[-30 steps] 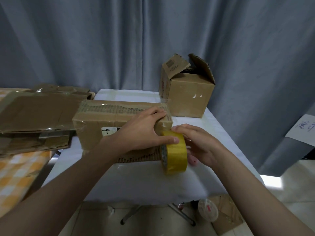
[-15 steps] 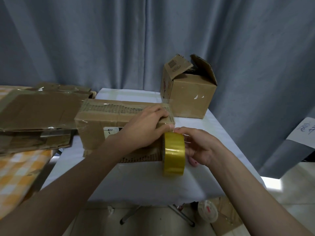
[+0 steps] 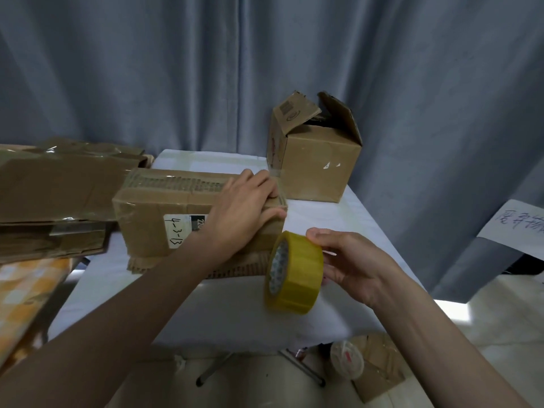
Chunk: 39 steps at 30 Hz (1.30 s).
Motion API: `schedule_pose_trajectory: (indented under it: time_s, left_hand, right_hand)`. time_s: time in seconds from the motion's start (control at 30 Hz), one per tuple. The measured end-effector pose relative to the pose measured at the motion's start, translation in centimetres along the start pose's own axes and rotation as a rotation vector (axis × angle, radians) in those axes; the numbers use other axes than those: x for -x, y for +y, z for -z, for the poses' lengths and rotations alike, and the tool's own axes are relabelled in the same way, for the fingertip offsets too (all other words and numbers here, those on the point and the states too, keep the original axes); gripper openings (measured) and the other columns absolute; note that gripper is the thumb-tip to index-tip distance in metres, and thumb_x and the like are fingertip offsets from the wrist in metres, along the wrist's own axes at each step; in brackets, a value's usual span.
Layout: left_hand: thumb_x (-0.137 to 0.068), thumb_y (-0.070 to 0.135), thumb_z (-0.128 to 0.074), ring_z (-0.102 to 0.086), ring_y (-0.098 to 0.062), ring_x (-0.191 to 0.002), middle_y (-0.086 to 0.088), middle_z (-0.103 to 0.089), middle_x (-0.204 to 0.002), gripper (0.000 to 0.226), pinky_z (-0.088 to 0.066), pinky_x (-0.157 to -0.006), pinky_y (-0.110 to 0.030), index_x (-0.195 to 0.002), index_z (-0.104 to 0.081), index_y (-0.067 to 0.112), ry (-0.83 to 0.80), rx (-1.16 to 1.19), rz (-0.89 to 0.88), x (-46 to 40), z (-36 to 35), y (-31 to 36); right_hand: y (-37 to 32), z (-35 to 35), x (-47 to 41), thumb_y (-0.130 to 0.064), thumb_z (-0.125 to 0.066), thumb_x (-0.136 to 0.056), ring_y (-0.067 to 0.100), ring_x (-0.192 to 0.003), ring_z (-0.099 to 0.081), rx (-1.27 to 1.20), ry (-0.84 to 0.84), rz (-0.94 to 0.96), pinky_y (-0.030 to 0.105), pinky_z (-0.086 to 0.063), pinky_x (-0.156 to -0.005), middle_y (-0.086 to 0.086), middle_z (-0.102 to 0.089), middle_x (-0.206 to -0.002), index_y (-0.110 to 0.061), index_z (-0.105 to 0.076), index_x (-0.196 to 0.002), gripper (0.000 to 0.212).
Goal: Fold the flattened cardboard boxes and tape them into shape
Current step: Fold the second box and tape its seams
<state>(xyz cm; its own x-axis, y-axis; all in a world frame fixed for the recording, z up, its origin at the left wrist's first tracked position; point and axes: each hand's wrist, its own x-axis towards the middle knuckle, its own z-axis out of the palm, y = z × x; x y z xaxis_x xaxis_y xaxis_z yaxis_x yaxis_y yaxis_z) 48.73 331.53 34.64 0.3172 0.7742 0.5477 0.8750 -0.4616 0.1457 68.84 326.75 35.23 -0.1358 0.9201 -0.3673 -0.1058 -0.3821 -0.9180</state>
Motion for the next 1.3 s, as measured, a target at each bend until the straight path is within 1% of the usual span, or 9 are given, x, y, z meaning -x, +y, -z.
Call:
schedule_pose_trajectory:
  time_s: [0.3,0.4,0.57,0.77,0.87,1.0,1.07,1.2,1.3]
  left_hand:
    - [-0.097,0.058,-0.037,-0.045,-0.017,-0.112,0.006,-0.054,-0.141,0.056,-0.040,-0.093,-0.035,-0.141,-0.052,0.027,-0.029,-0.076,-0.036,0.6,-0.1,0.5]
    - [-0.093,0.055,-0.048,-0.039,-0.011,-0.120,0.010,-0.054,-0.140,0.050,-0.036,-0.101,-0.031,-0.132,-0.062,0.028,0.011,0.144,0.020,0.3,1.1,1.0]
    - [-0.077,0.056,-0.067,-0.058,0.001,-0.080,0.017,-0.066,-0.082,0.031,-0.043,-0.069,-0.014,-0.090,-0.078,0.030,-0.178,0.432,0.025,1.0,3.0,3.0]
    - [-0.074,0.026,-0.086,-0.057,-0.001,-0.068,0.012,-0.063,-0.070,0.007,-0.042,-0.061,-0.014,-0.074,-0.079,0.023,-0.120,0.506,0.156,2.1,3.3,4.2]
    - [-0.082,0.023,-0.078,-0.057,-0.002,-0.067,0.014,-0.061,-0.072,0.008,-0.047,-0.062,-0.022,-0.074,-0.075,0.023,-0.075,0.365,0.158,2.4,3.1,5.0]
    - [-0.091,0.019,-0.063,-0.056,-0.013,-0.076,0.008,-0.060,-0.084,0.010,-0.048,-0.072,-0.035,-0.081,-0.063,0.019,-0.050,0.258,0.176,2.8,3.1,5.3]
    - [-0.091,0.015,-0.062,-0.056,-0.014,-0.079,0.004,-0.061,-0.087,0.009,-0.049,-0.076,-0.036,-0.083,-0.063,0.016,-0.023,0.283,0.154,2.7,3.6,5.2]
    - [-0.090,0.011,-0.064,-0.053,-0.002,-0.077,0.009,-0.058,-0.082,0.012,-0.037,-0.068,-0.010,-0.079,-0.064,0.017,0.178,0.438,0.179,1.9,5.4,5.9]
    - [-0.090,0.008,-0.064,-0.054,-0.004,-0.080,0.005,-0.059,-0.083,0.012,-0.038,-0.068,-0.011,-0.080,-0.063,0.014,0.260,0.509,0.195,1.7,6.3,6.8]
  right_hand:
    - [0.7,0.0,1.8,-0.008,-0.072,-0.086,0.028,-0.074,-0.037,0.162,-0.064,0.246,0.030,-0.027,-0.057,0.012,-0.053,-0.080,-0.005,-0.072,-0.092,0.007]
    - [0.8,-0.1,1.6,-0.008,-0.071,-0.088,0.024,-0.066,-0.040,0.166,-0.039,0.269,0.031,-0.026,-0.057,0.009,-0.055,-0.076,-0.004,-0.071,-0.094,0.007]
    - [0.9,-0.3,1.2,-0.008,-0.067,-0.091,0.029,-0.067,-0.038,0.164,0.021,0.291,0.035,-0.021,-0.056,0.012,-0.055,-0.075,-0.004,-0.071,-0.093,0.005]
    - [1.3,-0.8,1.8,-0.020,-0.068,-0.093,0.027,-0.081,-0.057,0.220,0.034,0.327,0.040,-0.039,-0.066,0.011,-0.070,-0.095,-0.032,-0.072,-0.119,0.030]
    - [1.6,-0.7,1.7,-0.029,-0.069,-0.092,0.014,-0.095,-0.072,0.237,0.005,0.281,0.029,-0.057,-0.082,0.002,-0.073,-0.111,-0.042,-0.050,-0.142,0.055]
    - [2.2,-1.4,2.2,-0.026,-0.068,-0.090,0.014,-0.098,-0.069,0.345,-0.088,0.260,0.035,-0.054,-0.097,0.005,-0.072,-0.107,-0.047,-0.050,-0.138,0.055]
    - [1.9,-1.7,2.6,-0.023,-0.068,-0.091,0.015,-0.090,-0.071,0.321,-0.076,0.342,0.034,-0.055,-0.089,0.006,-0.072,-0.102,-0.047,-0.055,-0.128,0.046]
    - [-0.2,-1.5,3.3,-0.026,-0.067,-0.094,0.032,-0.078,-0.061,0.229,-0.009,0.497,0.048,-0.043,-0.065,0.028,-0.064,-0.100,-0.035,-0.061,-0.107,0.017]
    - [-1.2,-1.1,3.5,-0.025,-0.064,-0.097,0.035,-0.070,-0.056,0.226,-0.052,0.563,0.053,-0.037,-0.056,0.035,-0.057,-0.096,-0.029,-0.059,-0.101,0.008]
